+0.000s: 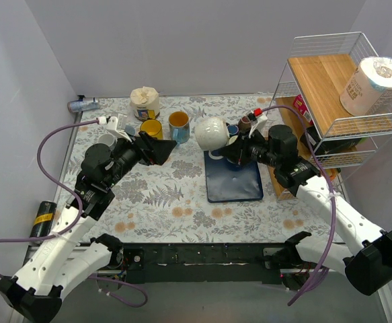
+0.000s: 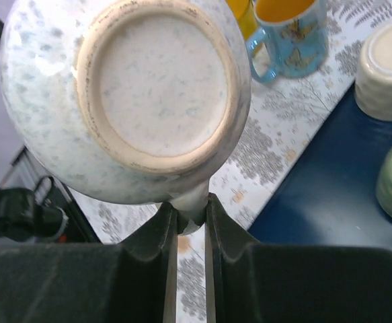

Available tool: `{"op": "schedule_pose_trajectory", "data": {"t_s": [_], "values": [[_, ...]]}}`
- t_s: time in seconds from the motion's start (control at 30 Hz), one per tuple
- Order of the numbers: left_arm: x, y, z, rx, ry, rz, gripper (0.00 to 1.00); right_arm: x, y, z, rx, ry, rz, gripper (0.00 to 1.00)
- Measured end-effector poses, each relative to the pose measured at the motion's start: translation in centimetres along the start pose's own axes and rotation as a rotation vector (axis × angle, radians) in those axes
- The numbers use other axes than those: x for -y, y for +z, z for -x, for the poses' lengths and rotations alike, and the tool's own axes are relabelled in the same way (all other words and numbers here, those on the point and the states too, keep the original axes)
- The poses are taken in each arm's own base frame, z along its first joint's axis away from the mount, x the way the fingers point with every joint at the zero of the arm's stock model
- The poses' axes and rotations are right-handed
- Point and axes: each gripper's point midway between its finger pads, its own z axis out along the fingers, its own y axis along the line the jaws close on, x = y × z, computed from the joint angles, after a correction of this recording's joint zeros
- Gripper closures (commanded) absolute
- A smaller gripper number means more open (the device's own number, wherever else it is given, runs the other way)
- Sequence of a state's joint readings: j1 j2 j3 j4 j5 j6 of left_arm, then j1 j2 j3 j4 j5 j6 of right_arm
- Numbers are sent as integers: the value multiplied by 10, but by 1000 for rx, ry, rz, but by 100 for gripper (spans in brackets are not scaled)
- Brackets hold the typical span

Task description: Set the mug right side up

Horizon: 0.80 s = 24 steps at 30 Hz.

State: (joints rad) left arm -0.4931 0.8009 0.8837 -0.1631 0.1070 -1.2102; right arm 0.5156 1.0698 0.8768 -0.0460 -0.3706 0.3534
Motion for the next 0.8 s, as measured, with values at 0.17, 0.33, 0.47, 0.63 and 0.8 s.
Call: {"op": "schedule_pose_trajectory", "data": {"t_s": [0.17,0.33,0.47,0.63,0.8], "values": [[41,-6,0,-1,-24,-229,4,-30,9,41,106,103,33,99],[60,-6,-9,-40,-59,-357,9,-71,18,79,198,184,109,99],[75,-8,-6,-44,-62,-440,13,-108,26,93,218,230,182,99],[82,-9,-3,-37,-69,-480,28,-136,36,90,203,274,237,99],[75,-8,8,22,-98,-423,43,-146,44,82,182,314,252,99]]}}
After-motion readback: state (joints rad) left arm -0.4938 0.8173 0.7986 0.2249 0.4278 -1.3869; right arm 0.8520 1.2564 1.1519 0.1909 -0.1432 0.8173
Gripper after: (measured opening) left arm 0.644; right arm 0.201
